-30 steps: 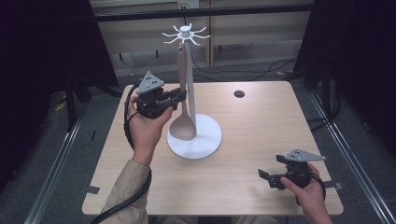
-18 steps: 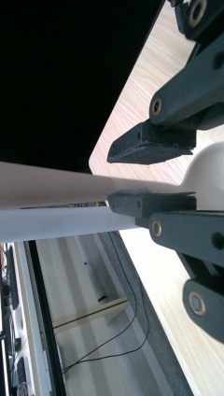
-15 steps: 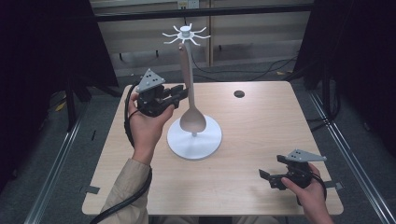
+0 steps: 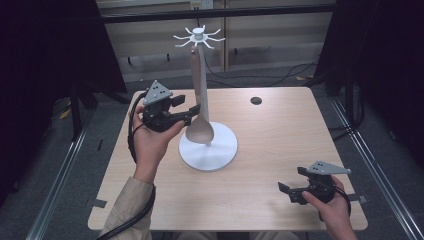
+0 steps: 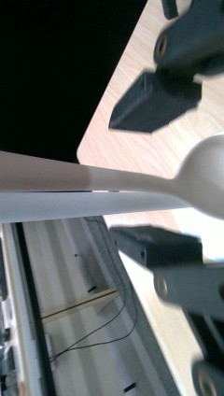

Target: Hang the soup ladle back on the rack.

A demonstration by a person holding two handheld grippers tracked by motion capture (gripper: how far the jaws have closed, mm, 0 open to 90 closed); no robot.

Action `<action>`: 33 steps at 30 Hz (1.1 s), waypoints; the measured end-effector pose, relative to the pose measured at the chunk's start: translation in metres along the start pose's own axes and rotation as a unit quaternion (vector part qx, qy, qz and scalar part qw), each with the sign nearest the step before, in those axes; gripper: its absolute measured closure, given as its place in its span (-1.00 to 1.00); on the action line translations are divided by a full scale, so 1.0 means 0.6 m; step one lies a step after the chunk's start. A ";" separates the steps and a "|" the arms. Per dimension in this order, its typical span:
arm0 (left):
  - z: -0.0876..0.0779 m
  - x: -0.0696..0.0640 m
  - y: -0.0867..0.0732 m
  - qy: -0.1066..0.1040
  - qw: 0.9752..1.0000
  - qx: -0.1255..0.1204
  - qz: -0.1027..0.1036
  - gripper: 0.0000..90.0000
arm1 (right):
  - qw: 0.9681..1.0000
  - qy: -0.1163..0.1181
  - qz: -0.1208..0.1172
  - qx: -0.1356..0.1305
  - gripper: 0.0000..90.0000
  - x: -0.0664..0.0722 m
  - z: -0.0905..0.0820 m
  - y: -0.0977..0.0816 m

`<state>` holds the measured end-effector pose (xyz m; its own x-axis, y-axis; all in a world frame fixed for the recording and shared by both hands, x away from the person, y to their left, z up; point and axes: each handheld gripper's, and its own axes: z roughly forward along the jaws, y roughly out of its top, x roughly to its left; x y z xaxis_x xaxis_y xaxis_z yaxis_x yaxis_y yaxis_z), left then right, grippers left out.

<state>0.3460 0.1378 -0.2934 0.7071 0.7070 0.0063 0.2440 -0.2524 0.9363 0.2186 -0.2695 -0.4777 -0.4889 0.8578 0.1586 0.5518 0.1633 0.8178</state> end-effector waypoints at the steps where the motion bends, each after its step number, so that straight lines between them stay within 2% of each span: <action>1: 0.000 0.000 -0.002 0.004 1.000 0.002 0.005 -0.19 | 1.000 0.000 -0.001 0.000 -0.89 0.000 -0.001 0.000; 3: -0.001 0.002 -0.007 0.003 1.000 0.005 0.004 -0.32 | 1.000 0.000 -0.001 0.004 -0.89 0.001 -0.001 -0.003; 7: -0.001 0.003 -0.017 0.005 1.000 0.012 0.008 -0.43 | 1.000 -0.003 0.001 0.000 -0.89 0.000 -0.005 -0.002; 16: 0.005 0.005 -0.051 0.000 1.000 0.025 0.002 -0.70 | 1.000 -0.008 0.001 -0.005 -0.89 0.000 -0.008 -0.002; 29: 0.014 -0.003 -0.095 -0.015 0.999 0.036 -0.005 -0.85 | 1.000 -0.008 0.000 -0.001 -0.89 -0.001 -0.008 -0.003; 33: 0.016 0.000 -0.110 -0.017 0.999 0.038 -0.015 -0.88 | 1.000 -0.008 0.000 0.000 -0.89 -0.001 -0.007 -0.003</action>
<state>0.3360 0.1481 -0.3584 0.7204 0.6927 -0.0337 0.3133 -0.2816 0.9069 0.2148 -0.2723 -0.4768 -0.4782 0.8654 0.1495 0.5513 0.1633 0.8182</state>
